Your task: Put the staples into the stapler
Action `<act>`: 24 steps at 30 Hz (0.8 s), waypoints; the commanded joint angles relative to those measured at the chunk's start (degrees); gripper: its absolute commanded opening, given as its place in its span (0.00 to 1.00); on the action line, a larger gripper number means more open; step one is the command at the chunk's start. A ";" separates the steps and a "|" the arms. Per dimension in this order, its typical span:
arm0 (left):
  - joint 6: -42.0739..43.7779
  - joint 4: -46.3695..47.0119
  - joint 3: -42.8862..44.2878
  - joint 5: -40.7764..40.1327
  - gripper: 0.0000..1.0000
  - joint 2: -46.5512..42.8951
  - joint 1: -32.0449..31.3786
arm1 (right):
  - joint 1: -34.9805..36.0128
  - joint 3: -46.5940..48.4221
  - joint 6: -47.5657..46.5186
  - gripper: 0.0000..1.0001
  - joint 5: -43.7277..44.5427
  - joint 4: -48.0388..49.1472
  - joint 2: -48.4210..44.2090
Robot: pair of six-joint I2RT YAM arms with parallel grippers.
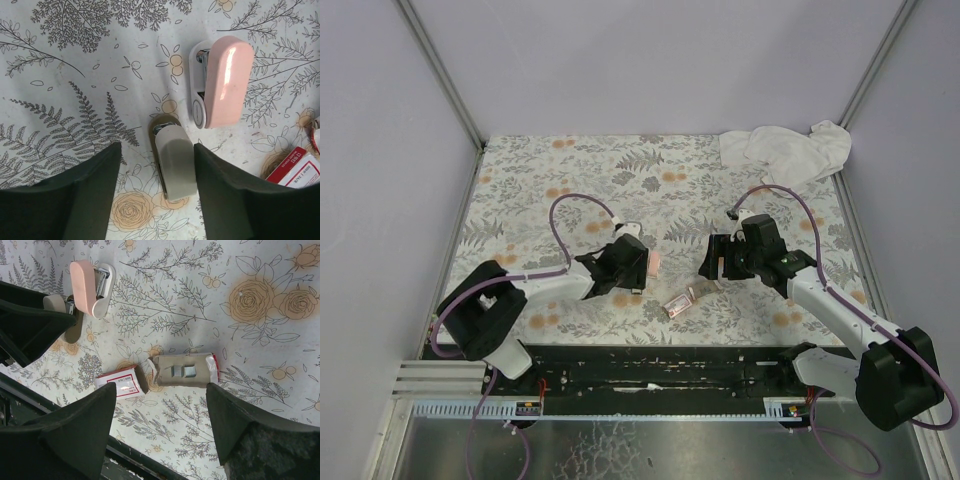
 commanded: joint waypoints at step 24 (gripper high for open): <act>18.92 8.35 -4.18 11.24 0.00 -21.34 -11.06 | -0.18 8.61 9.60 0.73 -26.29 -0.16 5.60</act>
